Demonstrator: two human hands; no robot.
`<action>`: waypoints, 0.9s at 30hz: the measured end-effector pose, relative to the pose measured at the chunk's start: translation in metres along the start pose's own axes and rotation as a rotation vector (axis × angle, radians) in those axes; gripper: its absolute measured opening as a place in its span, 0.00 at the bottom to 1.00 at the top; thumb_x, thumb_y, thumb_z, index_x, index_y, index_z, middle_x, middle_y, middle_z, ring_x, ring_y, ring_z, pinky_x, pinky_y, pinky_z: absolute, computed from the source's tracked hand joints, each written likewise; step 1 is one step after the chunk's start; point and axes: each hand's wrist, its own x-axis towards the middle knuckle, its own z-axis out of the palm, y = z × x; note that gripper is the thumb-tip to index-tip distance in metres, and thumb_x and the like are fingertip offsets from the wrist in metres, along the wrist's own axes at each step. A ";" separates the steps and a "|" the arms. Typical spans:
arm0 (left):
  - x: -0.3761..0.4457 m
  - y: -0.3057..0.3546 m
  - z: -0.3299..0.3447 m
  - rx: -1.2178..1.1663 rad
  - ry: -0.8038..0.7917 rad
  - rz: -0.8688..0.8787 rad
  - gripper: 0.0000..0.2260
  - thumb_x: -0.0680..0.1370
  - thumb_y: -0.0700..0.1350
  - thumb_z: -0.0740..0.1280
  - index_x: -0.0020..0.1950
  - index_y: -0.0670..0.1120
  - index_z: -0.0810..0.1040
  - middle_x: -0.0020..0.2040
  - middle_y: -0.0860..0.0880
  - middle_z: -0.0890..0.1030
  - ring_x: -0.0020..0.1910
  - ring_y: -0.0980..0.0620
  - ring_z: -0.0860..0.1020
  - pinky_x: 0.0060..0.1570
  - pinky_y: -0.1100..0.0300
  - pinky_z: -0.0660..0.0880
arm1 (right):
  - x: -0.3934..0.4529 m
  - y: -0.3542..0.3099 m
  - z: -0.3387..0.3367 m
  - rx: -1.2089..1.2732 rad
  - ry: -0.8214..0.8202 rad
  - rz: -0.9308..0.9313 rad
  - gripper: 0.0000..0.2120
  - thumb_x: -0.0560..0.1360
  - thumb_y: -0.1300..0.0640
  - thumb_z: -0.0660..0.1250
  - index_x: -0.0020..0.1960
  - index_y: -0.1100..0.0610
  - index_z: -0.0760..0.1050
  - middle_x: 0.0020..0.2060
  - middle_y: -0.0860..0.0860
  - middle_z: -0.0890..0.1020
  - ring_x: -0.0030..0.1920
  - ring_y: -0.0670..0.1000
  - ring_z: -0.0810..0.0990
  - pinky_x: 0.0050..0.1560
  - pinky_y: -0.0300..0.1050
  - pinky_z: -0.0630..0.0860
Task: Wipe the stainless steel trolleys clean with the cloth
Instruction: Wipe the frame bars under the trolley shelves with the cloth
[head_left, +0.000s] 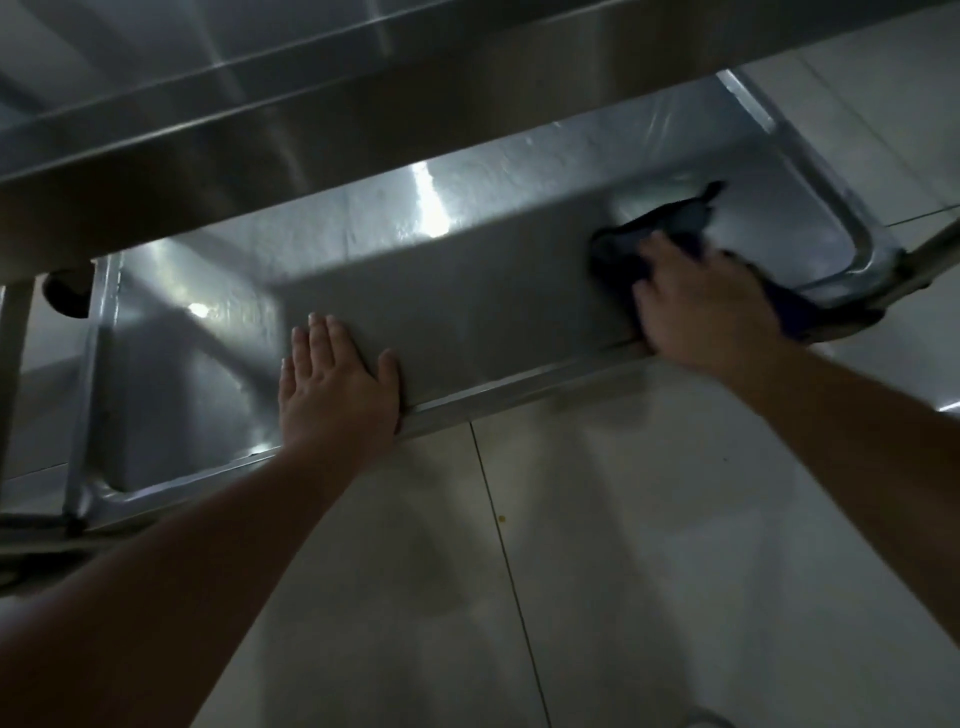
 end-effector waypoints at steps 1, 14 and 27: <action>0.000 0.000 0.001 0.000 0.005 0.001 0.37 0.85 0.63 0.51 0.86 0.41 0.50 0.87 0.43 0.50 0.86 0.45 0.47 0.83 0.49 0.45 | -0.011 -0.027 0.004 -0.006 0.002 -0.087 0.30 0.84 0.47 0.40 0.81 0.54 0.62 0.83 0.52 0.57 0.78 0.63 0.62 0.76 0.59 0.62; 0.001 -0.011 0.001 -0.032 0.032 0.044 0.35 0.86 0.63 0.51 0.86 0.43 0.54 0.87 0.44 0.53 0.86 0.46 0.49 0.83 0.49 0.48 | -0.037 0.007 0.015 0.053 0.171 -0.221 0.27 0.81 0.38 0.55 0.75 0.47 0.73 0.74 0.47 0.76 0.70 0.61 0.76 0.70 0.57 0.69; -0.002 0.061 0.006 -0.053 -0.101 0.325 0.33 0.85 0.63 0.51 0.87 0.48 0.53 0.87 0.47 0.50 0.86 0.49 0.45 0.81 0.52 0.44 | -0.018 0.036 -0.006 0.074 -0.010 0.128 0.30 0.84 0.38 0.49 0.83 0.48 0.59 0.83 0.45 0.58 0.81 0.62 0.57 0.79 0.62 0.54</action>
